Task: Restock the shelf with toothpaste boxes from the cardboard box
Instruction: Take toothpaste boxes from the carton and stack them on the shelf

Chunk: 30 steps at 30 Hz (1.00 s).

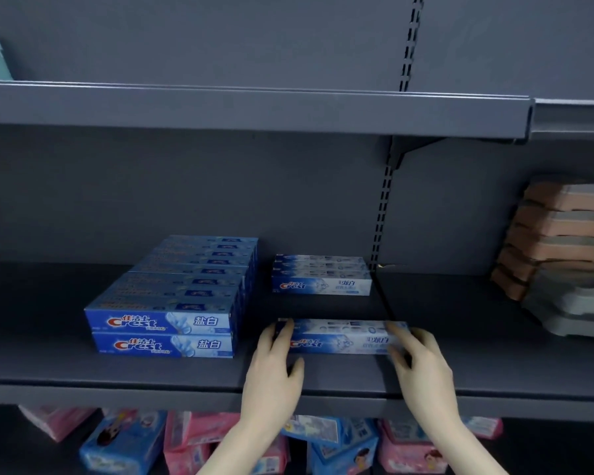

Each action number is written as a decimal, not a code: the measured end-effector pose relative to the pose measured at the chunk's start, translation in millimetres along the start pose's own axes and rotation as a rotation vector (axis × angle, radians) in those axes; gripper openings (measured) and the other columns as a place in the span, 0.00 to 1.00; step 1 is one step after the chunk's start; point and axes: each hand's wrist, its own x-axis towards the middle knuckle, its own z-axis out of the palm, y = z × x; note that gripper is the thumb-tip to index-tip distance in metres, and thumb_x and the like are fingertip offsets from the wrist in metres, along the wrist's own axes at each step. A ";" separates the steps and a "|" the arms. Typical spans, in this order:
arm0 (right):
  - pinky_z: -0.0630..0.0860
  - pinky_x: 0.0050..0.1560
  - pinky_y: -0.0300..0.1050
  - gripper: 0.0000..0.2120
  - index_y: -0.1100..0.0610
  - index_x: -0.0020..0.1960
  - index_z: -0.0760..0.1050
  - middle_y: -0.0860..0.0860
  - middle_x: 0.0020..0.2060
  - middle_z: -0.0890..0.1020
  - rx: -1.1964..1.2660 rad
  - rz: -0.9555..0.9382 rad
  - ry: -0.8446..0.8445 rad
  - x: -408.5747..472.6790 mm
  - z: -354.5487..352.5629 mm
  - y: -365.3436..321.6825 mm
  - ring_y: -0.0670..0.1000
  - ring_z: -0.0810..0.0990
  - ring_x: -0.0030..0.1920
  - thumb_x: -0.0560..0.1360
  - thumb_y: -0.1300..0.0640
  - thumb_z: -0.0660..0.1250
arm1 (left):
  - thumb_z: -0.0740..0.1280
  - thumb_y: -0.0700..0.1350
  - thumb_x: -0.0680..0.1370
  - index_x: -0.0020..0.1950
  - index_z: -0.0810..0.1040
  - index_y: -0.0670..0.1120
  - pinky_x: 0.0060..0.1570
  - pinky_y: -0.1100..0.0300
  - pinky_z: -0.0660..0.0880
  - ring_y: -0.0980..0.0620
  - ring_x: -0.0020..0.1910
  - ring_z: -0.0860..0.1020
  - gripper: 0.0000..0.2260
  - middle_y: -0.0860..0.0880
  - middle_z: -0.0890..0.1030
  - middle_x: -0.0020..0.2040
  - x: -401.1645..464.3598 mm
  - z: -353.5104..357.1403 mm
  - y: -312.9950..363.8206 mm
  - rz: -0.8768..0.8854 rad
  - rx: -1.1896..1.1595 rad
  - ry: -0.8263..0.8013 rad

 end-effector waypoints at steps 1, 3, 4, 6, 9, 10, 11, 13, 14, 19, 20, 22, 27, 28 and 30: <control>0.66 0.45 0.41 0.16 0.48 0.62 0.76 0.53 0.59 0.74 -0.009 -0.007 -0.003 0.9 0.2 -0.6 0.57 0.78 0.51 0.76 0.61 0.64 | 0.60 0.45 0.79 0.75 0.57 0.55 0.65 0.60 0.62 0.50 0.71 0.61 0.26 0.51 0.55 0.76 0.8 0.3 0.2 0.000 0.007 0.001; 0.66 0.44 0.41 0.16 0.48 0.62 0.76 0.53 0.57 0.74 -0.029 -0.021 -0.011 4.5 1.6 -1.4 0.56 0.78 0.48 0.76 0.61 0.64 | 0.61 0.44 0.78 0.75 0.57 0.54 0.65 0.59 0.63 0.49 0.71 0.62 0.26 0.50 0.55 0.76 4.6 1.2 0.3 -0.014 0.005 0.007; 0.66 0.44 0.41 0.16 0.49 0.62 0.76 0.53 0.56 0.75 -0.041 -0.029 -0.015 7.4 3.1 -1.6 0.56 0.78 0.47 0.76 0.61 0.65 | 0.61 0.44 0.78 0.75 0.57 0.53 0.65 0.58 0.64 0.48 0.71 0.63 0.26 0.50 0.56 0.75 7.6 1.9 0.1 -0.022 0.001 0.014; 0.67 0.43 0.40 0.16 0.49 0.61 0.77 0.53 0.55 0.76 -0.054 -0.038 -0.022 14.9 6.6 -2.3 0.57 0.79 0.47 0.75 0.61 0.65 | 0.61 0.43 0.78 0.75 0.59 0.52 0.63 0.56 0.66 0.47 0.69 0.65 0.26 0.48 0.58 0.75 14.9 3.1 0.1 -0.036 0.003 0.033; 0.68 0.43 0.41 0.17 0.49 0.61 0.77 0.54 0.53 0.76 -0.042 -0.028 -0.033 28.7 12.6 -4.5 0.57 0.79 0.46 0.75 0.62 0.65 | 0.62 0.41 0.77 0.74 0.60 0.50 0.61 0.56 0.68 0.45 0.68 0.67 0.26 0.47 0.60 0.74 26.7 4.7 -0.5 -0.048 0.013 0.050; 0.68 0.43 0.41 0.17 0.49 0.61 0.77 0.54 0.53 0.76 -0.040 -0.024 -0.037 33.3 14.9 -5.4 0.57 0.79 0.47 0.75 0.63 0.64 | 0.62 0.40 0.77 0.75 0.60 0.49 0.61 0.55 0.68 0.45 0.67 0.67 0.27 0.46 0.60 0.74 30.8 5.3 -1.1 -0.056 0.014 0.050; 0.67 0.42 0.40 0.17 0.50 0.61 0.77 0.54 0.54 0.76 -0.038 -0.024 -0.041 37.8 17.3 -6.0 0.57 0.79 0.48 0.75 0.63 0.64 | 0.62 0.40 0.77 0.75 0.59 0.49 0.61 0.55 0.68 0.44 0.68 0.67 0.27 0.46 0.60 0.74 34.9 6.0 -1.9 -0.065 0.018 0.045; 0.67 0.42 0.40 0.17 0.50 0.61 0.77 0.54 0.55 0.76 -0.033 -0.026 -0.052 46.8 22.2 -6.7 0.57 0.79 0.48 0.76 0.63 0.63 | 0.62 0.40 0.77 0.75 0.57 0.48 0.61 0.56 0.68 0.44 0.68 0.67 0.28 0.45 0.58 0.74 44.2 7.0 -3.2 -0.084 0.019 0.029; 0.67 0.42 0.40 0.17 0.50 0.61 0.77 0.54 0.55 0.76 -0.029 -0.028 -0.055 51.3 24.7 -6.7 0.57 0.79 0.49 0.76 0.63 0.63 | 0.62 0.40 0.77 0.76 0.57 0.48 0.62 0.57 0.67 0.44 0.68 0.66 0.28 0.44 0.57 0.75 49.2 7.5 -3.5 -0.092 0.016 0.021; 0.68 0.44 0.41 0.18 0.49 0.62 0.76 0.55 0.55 0.75 -0.026 -0.020 -0.062 73.6 37.7 -8.5 0.58 0.79 0.50 0.76 0.64 0.62 | 0.61 0.41 0.78 0.77 0.53 0.49 0.64 0.61 0.63 0.46 0.70 0.63 0.29 0.45 0.53 0.76 73.2 11.5 -4.9 -0.118 -0.003 0.001; 0.68 0.44 0.39 0.18 0.49 0.62 0.76 0.55 0.55 0.74 -0.020 -0.015 -0.061 77.3 40.5 -9.3 0.57 0.78 0.50 0.77 0.64 0.62 | 0.61 0.40 0.78 0.77 0.53 0.49 0.64 0.61 0.63 0.46 0.71 0.63 0.29 0.45 0.53 0.76 77.3 12.5 -5.8 -0.121 -0.001 0.001; 0.67 0.45 0.38 0.18 0.49 0.62 0.76 0.55 0.55 0.74 -0.008 -0.013 -0.058 85.0 45.7 -10.4 0.56 0.78 0.50 0.77 0.64 0.62 | 0.61 0.40 0.78 0.77 0.52 0.49 0.64 0.62 0.63 0.46 0.71 0.63 0.30 0.45 0.52 0.76 85.1 14.1 -7.6 -0.125 0.004 -0.005; 0.67 0.45 0.38 0.18 0.51 0.60 0.77 0.55 0.55 0.74 0.016 -0.020 -0.022 100.7 56.0 -9.5 0.57 0.78 0.50 0.75 0.66 0.63 | 0.61 0.39 0.78 0.77 0.52 0.48 0.66 0.61 0.61 0.47 0.72 0.61 0.30 0.45 0.52 0.76 100.4 15.3 -10.4 -0.120 -0.034 -0.031; 0.68 0.46 0.39 0.18 0.51 0.60 0.77 0.55 0.55 0.74 0.023 -0.016 -0.015 102.6 58.0 -9.2 0.58 0.78 0.50 0.75 0.66 0.63 | 0.61 0.39 0.78 0.77 0.52 0.48 0.66 0.61 0.60 0.47 0.72 0.60 0.30 0.45 0.52 0.76 102.8 16.0 -10.9 -0.121 -0.041 -0.035; 0.69 0.48 0.40 0.18 0.52 0.61 0.76 0.55 0.57 0.74 0.024 -0.014 -0.007 104.5 61.8 -8.3 0.58 0.78 0.51 0.75 0.66 0.63 | 0.61 0.39 0.78 0.77 0.51 0.49 0.68 0.61 0.59 0.47 0.73 0.59 0.30 0.46 0.51 0.76 106.4 17.8 -12.2 -0.122 -0.042 -0.036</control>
